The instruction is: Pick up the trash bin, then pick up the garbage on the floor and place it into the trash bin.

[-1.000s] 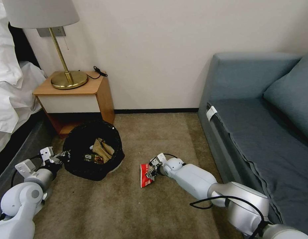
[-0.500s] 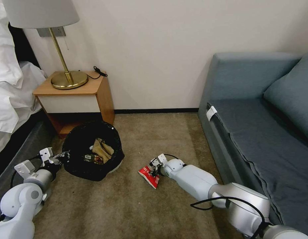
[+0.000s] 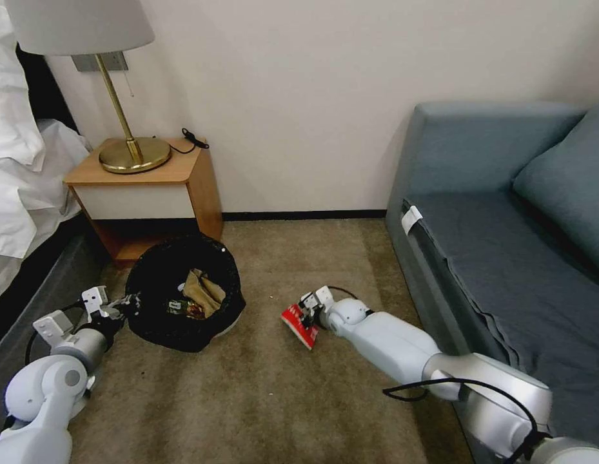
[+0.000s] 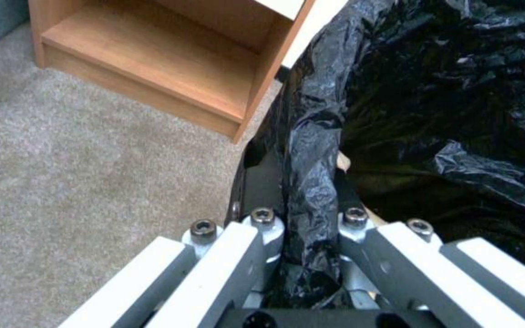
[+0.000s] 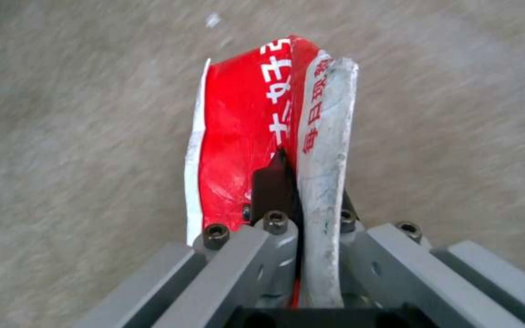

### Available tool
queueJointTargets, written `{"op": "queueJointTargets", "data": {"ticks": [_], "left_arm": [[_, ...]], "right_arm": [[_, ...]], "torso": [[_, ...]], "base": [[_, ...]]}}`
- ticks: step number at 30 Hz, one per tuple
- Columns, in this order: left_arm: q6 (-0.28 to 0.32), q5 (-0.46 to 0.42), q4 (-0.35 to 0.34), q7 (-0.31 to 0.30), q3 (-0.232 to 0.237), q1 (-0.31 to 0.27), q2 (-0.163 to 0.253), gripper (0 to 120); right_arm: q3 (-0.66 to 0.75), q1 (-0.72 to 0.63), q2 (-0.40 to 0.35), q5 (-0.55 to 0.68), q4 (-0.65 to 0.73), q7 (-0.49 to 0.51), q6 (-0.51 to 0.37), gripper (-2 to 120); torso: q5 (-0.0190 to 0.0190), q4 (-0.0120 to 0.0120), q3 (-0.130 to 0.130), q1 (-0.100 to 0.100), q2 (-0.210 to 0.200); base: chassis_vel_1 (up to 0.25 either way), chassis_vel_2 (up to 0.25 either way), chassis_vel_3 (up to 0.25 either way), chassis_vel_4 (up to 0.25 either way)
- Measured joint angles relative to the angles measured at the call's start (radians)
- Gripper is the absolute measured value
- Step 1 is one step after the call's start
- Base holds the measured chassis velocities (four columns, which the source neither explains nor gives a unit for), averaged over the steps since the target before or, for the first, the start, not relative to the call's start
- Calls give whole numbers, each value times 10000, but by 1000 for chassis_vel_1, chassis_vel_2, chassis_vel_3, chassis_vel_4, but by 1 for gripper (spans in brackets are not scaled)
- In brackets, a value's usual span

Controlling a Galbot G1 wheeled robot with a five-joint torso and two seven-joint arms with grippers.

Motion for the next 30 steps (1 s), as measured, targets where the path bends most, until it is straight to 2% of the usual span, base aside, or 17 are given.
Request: {"op": "queueJointTargets", "data": {"ticks": [8, 10, 11, 12, 15, 21, 26, 30], "left_arm": [[200, -187, -68, -95, 84, 12, -28, 4], [220, -183, -68, -97, 126, 7, -38, 4], [220, -183, -68, -97, 126, 7, -38, 4], [238, -169, -68, -97, 163, 18, -52, 4], [282, -134, -69, -94, 235, 58, -83, 4], [355, -105, -93, -99, 338, 69, -100, 4], [451, 14, -142, -116, 621, 105, -157, 4], [459, 88, -148, -106, 729, 140, -192, 4]], "right_arm": [[444, 303, -926, -109, 925, 477, 221, 0], [919, 409, -1529, -262, 1445, 658, 345, 0], [919, 409, -1529, -262, 1445, 658, 345, 0], [1214, 430, -1936, -476, 1748, 707, 461, 0], [1780, 470, -2384, -757, 2214, 799, 558, 0], [2524, 689, -2706, -924, 2889, 929, 724, 0], [2936, 1002, -3063, -140, 4498, 1133, 827, 0], [2966, 1079, -3157, 64, 5002, 1177, 839, 0]], "torso": [[3, 0, 0, 0, 0], [2, 2, 0, 0, 0], [2, 2, 0, 0, 0], [1, -1, 0, 0, 0], [2, -7, 0, 0, 0], [1, 0, 0, 0, 0], [0, 0, -1, 0, 0], [-1, 1, 0, 0, 0]], "base": [[0, 0, 0, 0], [0, 0, 0, 0], [0, 0, 0, 0], [0, 0, 0, 0], [0, 0, 0, 0], [0, 0, 0, 0], [0, 0, 0, 0], [0, 0, 0, 0]]}}
